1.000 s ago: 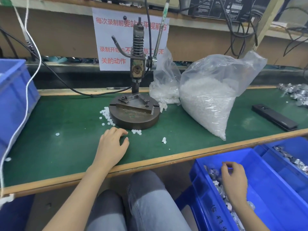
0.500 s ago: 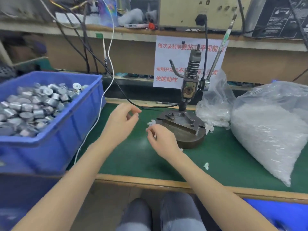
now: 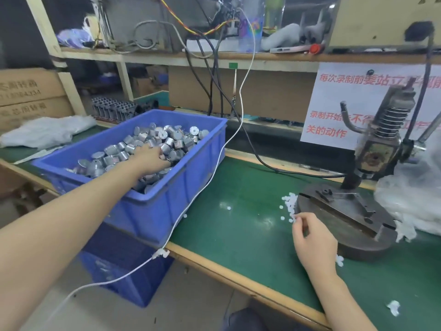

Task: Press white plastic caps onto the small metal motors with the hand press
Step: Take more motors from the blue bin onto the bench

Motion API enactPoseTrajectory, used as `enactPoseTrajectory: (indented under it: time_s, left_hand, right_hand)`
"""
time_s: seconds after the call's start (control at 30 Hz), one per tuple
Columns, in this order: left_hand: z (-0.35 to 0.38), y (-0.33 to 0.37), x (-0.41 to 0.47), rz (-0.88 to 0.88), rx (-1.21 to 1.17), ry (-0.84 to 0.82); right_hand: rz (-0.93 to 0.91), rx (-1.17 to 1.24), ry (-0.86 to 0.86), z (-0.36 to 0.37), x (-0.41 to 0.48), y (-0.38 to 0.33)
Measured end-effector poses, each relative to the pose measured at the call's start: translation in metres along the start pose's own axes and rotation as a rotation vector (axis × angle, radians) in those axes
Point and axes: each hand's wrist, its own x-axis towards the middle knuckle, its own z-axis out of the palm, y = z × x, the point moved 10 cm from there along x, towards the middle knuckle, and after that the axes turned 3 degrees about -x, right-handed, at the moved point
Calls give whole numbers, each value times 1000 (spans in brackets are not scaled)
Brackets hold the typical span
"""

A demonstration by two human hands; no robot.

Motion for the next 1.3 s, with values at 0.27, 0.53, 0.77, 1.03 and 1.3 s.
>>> enactPoseTrajectory:
  time_s: [0.27, 0.53, 0.77, 1.03, 1.3]
  left_hand:
    - [40, -33, 15, -69, 120, -459]
    - [5, -15, 61, 86, 312, -38]
    - [25, -16, 82, 12, 339, -115]
    - [26, 5, 91, 40, 648, 10]
    - [38, 17, 94, 155, 710, -39]
  right_hand:
    - [7, 18, -52, 5, 0, -4]
    - [66, 96, -37, 3, -2, 2]
    - [116, 85, -18, 0, 0, 0]
    - [139, 85, -26, 3, 1, 1]
    - [149, 81, -88, 5, -1, -3]
